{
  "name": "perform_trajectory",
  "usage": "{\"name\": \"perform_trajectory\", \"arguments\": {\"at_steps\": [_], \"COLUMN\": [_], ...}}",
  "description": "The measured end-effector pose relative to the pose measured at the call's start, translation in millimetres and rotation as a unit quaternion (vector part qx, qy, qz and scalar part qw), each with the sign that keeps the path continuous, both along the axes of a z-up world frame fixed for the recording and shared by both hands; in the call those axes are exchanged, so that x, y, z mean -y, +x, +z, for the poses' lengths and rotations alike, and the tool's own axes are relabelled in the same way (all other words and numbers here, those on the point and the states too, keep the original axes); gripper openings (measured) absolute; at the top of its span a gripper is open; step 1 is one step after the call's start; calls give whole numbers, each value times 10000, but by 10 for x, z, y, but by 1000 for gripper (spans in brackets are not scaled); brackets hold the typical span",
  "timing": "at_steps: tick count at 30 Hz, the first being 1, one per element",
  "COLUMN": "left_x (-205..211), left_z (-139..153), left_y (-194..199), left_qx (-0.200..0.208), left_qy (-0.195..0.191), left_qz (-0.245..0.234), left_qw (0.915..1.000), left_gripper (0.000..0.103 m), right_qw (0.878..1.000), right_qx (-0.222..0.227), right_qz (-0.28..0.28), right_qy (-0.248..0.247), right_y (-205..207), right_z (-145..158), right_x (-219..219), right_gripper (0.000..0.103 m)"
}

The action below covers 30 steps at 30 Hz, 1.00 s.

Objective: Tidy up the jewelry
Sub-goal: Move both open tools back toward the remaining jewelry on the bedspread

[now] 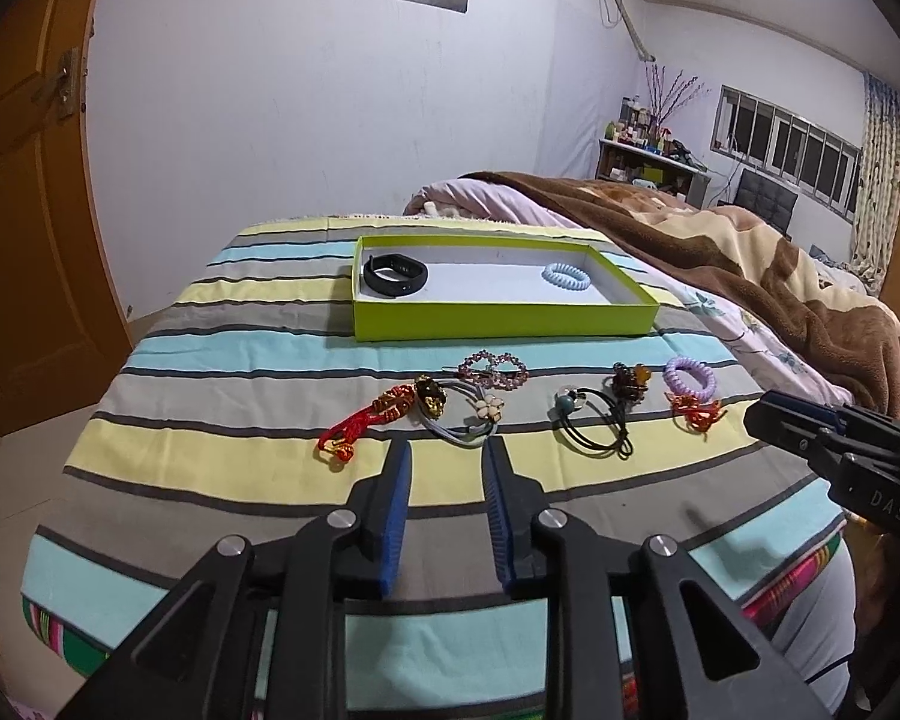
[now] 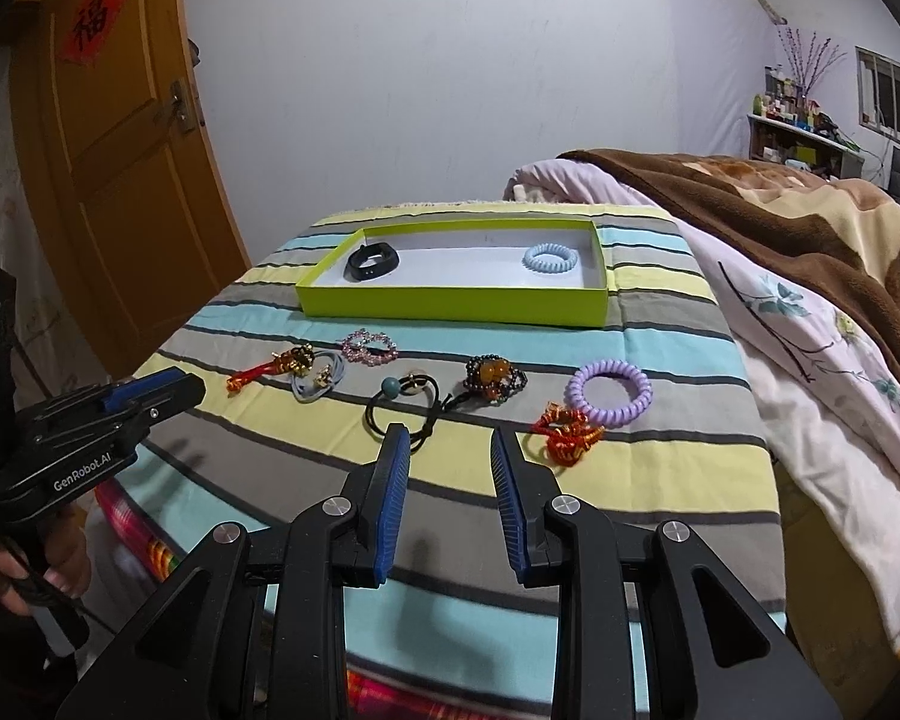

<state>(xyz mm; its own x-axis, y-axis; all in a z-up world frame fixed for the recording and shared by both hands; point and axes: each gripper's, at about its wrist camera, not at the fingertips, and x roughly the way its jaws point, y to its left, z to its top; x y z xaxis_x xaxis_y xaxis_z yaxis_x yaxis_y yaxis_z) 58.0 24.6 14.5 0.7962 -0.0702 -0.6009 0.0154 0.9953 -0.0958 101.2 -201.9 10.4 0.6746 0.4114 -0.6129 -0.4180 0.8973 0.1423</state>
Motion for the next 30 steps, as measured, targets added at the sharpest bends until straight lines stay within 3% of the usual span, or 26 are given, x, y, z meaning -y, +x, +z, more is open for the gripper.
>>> {"name": "perform_trajectory", "arguments": {"at_steps": [15,30], "left_x": [-64,-73], "left_z": [-202,-351], "left_y": [554,893], "left_qx": [-333,-819], "left_qy": [36,-323], "left_qz": [-47,-172], "left_qw": [9994,9960], "left_gripper": [32,32], "right_qw": [9993,9949], "right_qx": [-322,-812], "right_qz": [16,-52], "right_qy": [-168,-598], "right_y": [623,1024], "right_z": [-246,-459], "right_x": [-209,-351], "right_gripper": [30,30]}}
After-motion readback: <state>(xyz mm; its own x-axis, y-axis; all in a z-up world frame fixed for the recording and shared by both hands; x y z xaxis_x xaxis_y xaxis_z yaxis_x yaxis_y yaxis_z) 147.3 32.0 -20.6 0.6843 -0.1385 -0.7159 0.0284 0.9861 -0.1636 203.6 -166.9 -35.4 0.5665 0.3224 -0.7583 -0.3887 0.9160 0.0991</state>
